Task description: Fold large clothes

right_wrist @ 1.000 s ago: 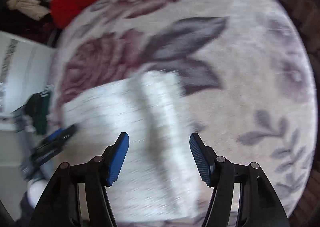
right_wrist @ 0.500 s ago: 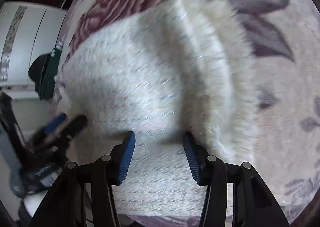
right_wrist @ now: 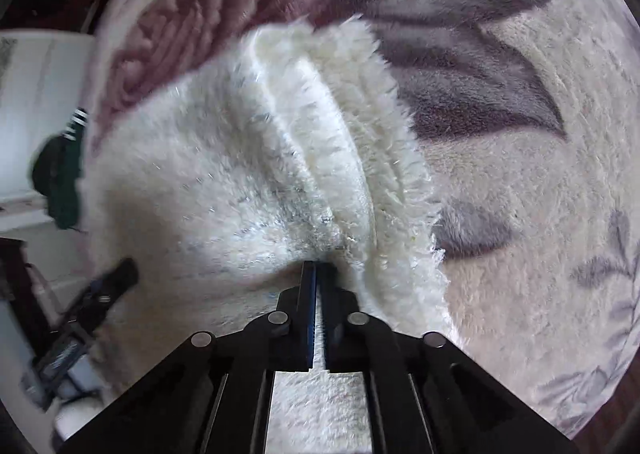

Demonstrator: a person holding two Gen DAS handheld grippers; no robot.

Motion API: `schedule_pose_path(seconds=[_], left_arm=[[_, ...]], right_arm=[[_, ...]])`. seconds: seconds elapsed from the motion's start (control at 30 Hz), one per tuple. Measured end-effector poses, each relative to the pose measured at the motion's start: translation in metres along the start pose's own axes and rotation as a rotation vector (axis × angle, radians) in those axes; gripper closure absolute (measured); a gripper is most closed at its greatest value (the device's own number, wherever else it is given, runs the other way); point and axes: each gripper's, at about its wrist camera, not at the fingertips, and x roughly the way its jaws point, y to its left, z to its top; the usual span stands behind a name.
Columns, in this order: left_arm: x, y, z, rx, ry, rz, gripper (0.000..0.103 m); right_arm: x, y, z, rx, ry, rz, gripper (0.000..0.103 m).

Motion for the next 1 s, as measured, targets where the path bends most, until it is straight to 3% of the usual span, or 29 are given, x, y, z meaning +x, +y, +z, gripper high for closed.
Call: schedule_pose_path(seconds=[0.03, 0.07, 0.1, 0.17, 0.23, 0.3, 0.37, 0.47, 0.53, 0.57, 0.6, 0.7, 0.8, 0.87, 1.0], left_arm=[[-0.008, -0.004, -0.008, 0.029, -0.014, 0.02, 0.032], [-0.009, -0.006, -0.014, 0.047, -0.012, 0.038, 0.034], [-0.01, -0.007, -0.022, 0.065, -0.003, 0.047, 0.047], [-0.002, -0.008, -0.037, 0.087, 0.019, 0.069, 0.068], [0.016, -0.004, -0.048, 0.11, 0.031, 0.114, 0.068], [0.028, 0.005, -0.048, 0.084, 0.053, 0.144, 0.067], [0.022, 0.014, -0.043, 0.032, 0.058, 0.087, 0.065], [-0.005, 0.028, -0.04, -0.026, 0.023, 0.01, 0.064], [-0.019, 0.039, -0.043, -0.058, -0.017, -0.032, 0.05], [-0.022, 0.046, -0.045, -0.077, -0.023, -0.078, 0.026], [-0.019, 0.055, -0.047, -0.103, -0.024, -0.13, 0.018], [0.004, 0.074, -0.048, -0.205, -0.012, -0.269, 0.019], [0.038, 0.077, -0.047, -0.249, 0.03, -0.386, 0.019], [0.054, 0.075, -0.044, -0.242, 0.033, -0.436, 0.018], [0.061, 0.075, -0.038, -0.245, -0.006, -0.512, 0.018]], right_arm=[[-0.014, -0.004, -0.005, 0.005, -0.023, -0.003, 0.095], [-0.022, -0.006, -0.01, 0.005, -0.037, -0.013, 0.078], [-0.029, -0.007, -0.018, 0.002, -0.051, -0.023, 0.059], [-0.035, -0.01, -0.035, -0.013, -0.05, -0.003, 0.055], [-0.027, -0.006, -0.048, -0.049, -0.033, -0.002, 0.055], [-0.003, -0.004, -0.064, -0.095, -0.011, -0.061, 0.055], [0.026, -0.024, -0.077, -0.099, 0.031, -0.107, 0.05], [0.033, -0.036, -0.068, -0.031, 0.054, -0.039, 0.046], [0.017, -0.042, -0.064, -0.008, 0.042, 0.039, 0.036], [0.008, -0.046, -0.062, -0.004, 0.023, 0.068, 0.022], [-0.001, -0.051, -0.06, -0.012, 0.0, 0.088, 0.008], [-0.001, -0.067, -0.05, -0.066, -0.004, 0.15, 0.003], [0.031, -0.085, -0.031, -0.11, 0.046, 0.287, 0.003], [0.056, -0.098, -0.019, -0.101, 0.093, 0.438, 0.002], [0.091, -0.098, -0.01, -0.102, 0.203, 0.587, 0.0]])
